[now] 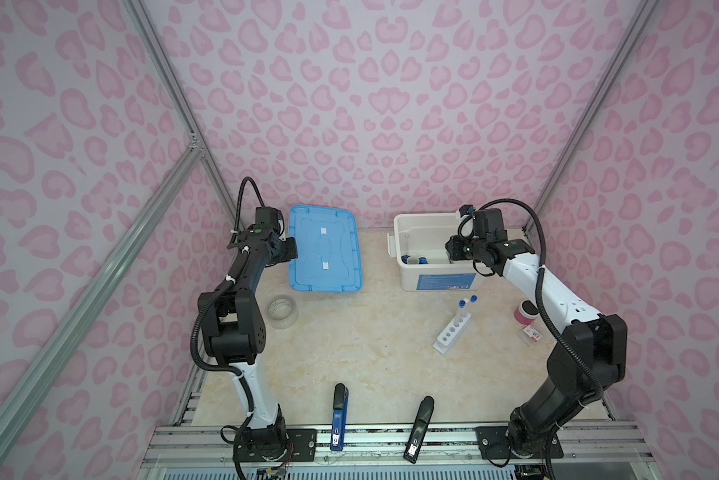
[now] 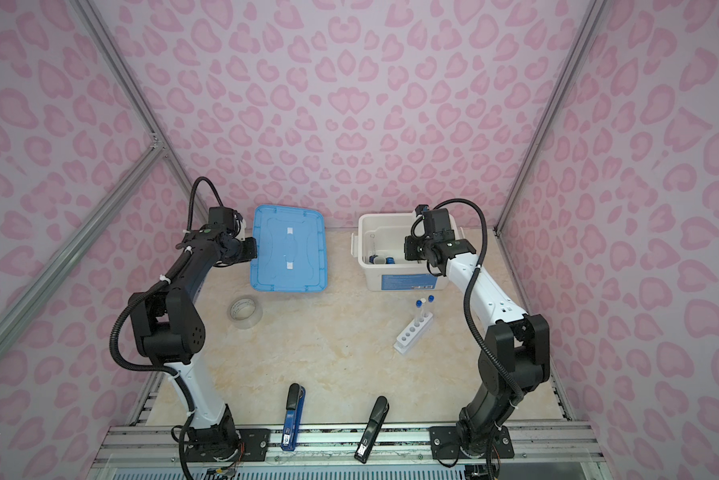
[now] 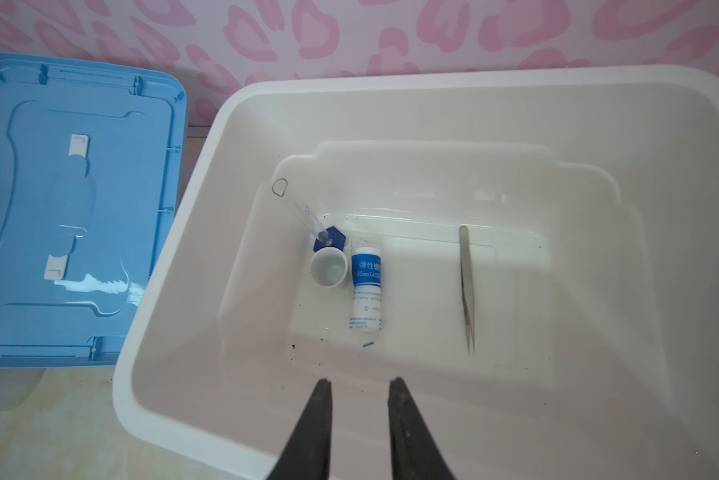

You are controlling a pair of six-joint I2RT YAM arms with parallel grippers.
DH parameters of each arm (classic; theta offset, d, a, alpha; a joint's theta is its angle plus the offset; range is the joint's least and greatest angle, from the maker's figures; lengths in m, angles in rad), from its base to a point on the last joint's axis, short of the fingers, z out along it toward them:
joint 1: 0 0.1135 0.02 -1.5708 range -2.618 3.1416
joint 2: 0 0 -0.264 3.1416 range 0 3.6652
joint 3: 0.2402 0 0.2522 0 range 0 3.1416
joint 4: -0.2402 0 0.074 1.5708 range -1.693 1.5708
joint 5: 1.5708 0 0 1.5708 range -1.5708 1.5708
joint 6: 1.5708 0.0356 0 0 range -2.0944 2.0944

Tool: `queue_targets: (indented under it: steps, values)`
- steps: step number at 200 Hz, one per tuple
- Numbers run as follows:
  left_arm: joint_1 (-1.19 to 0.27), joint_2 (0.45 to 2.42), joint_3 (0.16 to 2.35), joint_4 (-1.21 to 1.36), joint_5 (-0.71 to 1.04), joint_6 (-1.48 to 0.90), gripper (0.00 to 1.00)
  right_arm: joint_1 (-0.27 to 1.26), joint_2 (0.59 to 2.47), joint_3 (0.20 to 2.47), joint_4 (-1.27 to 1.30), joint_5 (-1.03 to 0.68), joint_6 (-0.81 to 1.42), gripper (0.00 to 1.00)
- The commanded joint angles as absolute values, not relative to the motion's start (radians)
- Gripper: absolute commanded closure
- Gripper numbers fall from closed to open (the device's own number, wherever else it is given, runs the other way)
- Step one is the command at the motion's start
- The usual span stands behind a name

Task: Organize the chemistry lab equipment
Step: 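Lift the blue lid upright with the left gripper while the right gripper reaches toward it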

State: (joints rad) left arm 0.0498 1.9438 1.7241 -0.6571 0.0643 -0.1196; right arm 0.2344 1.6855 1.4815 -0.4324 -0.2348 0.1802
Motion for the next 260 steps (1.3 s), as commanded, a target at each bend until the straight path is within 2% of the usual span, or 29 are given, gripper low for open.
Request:
queue_targets:
  steps: [1,36,93,149,170,260]
  values:
    - [0.055,1.871,1.718,-0.656,0.103,-0.106,0.96,0.234,1.693,1.453,-0.376,-0.381,0.179,0.73]
    - [0.065,1.752,1.69,-0.66,0.166,-0.106,0.96,0.235,1.697,1.445,-0.306,-0.593,0.172,0.62]
    - [0.072,1.59,1.651,-0.68,0.309,-0.084,0.96,0.255,1.732,1.525,-0.224,-0.849,0.217,0.55]
    - [0.072,1.486,1.591,-0.671,0.444,-0.08,0.96,0.3,1.784,1.593,-0.085,-1.051,0.306,0.37]
    - [0.072,1.46,1.584,-0.69,0.477,-0.068,0.96,0.31,1.801,1.608,-0.014,-1.081,0.352,0.35]
    - [0.057,1.427,1.552,-0.68,0.564,-0.066,0.96,0.375,1.9,1.717,-0.022,-1.101,0.368,0.34]
